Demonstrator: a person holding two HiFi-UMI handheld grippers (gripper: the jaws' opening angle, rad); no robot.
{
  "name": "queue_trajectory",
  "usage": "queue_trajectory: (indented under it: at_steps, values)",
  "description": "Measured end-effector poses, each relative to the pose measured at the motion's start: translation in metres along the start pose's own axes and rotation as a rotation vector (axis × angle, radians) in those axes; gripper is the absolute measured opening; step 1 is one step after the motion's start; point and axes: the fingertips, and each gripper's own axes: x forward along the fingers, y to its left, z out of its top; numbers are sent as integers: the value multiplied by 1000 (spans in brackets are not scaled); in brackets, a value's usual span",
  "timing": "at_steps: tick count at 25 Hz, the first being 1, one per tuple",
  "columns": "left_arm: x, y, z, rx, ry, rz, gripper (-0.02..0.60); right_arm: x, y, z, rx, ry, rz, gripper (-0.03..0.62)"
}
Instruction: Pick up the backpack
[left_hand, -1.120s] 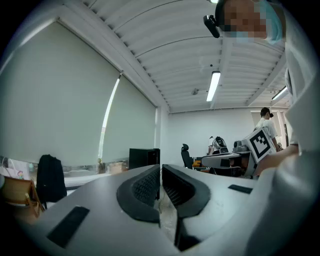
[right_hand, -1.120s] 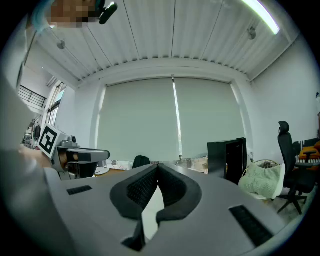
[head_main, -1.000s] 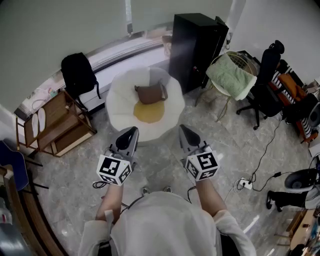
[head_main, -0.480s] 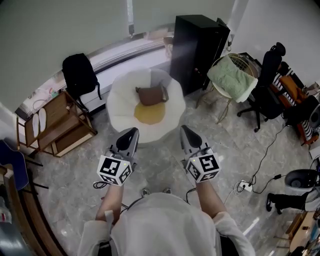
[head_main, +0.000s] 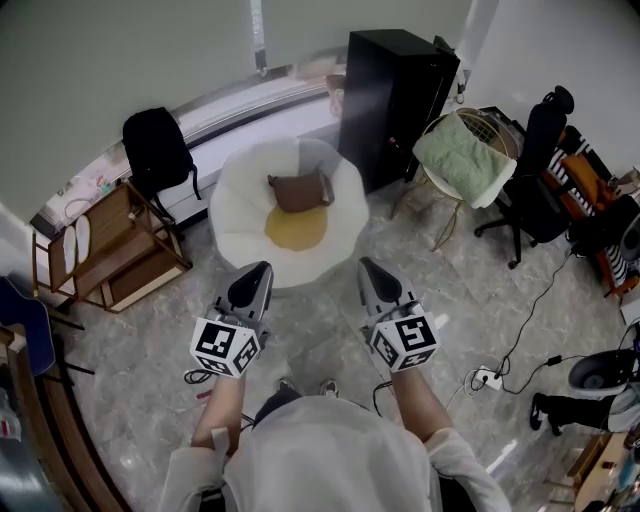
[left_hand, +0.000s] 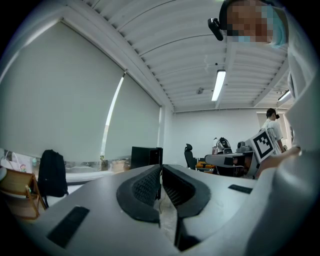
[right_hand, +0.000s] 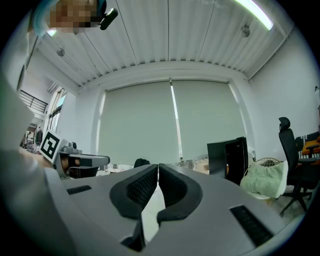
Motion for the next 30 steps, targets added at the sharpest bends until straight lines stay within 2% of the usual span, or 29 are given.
queue_trajectory:
  at_steps: [9,13,30]
  values:
    - [15,0,-8,-13,3,20,40,4,-15,-8,6,16,13,31]
    - [23,19,-6,-21,-3,16,40,21,-15,-9,2,16,-7,31]
    - [67,109,4,-21,4,-92,40,113,-9,1,7,-5,-110,31]
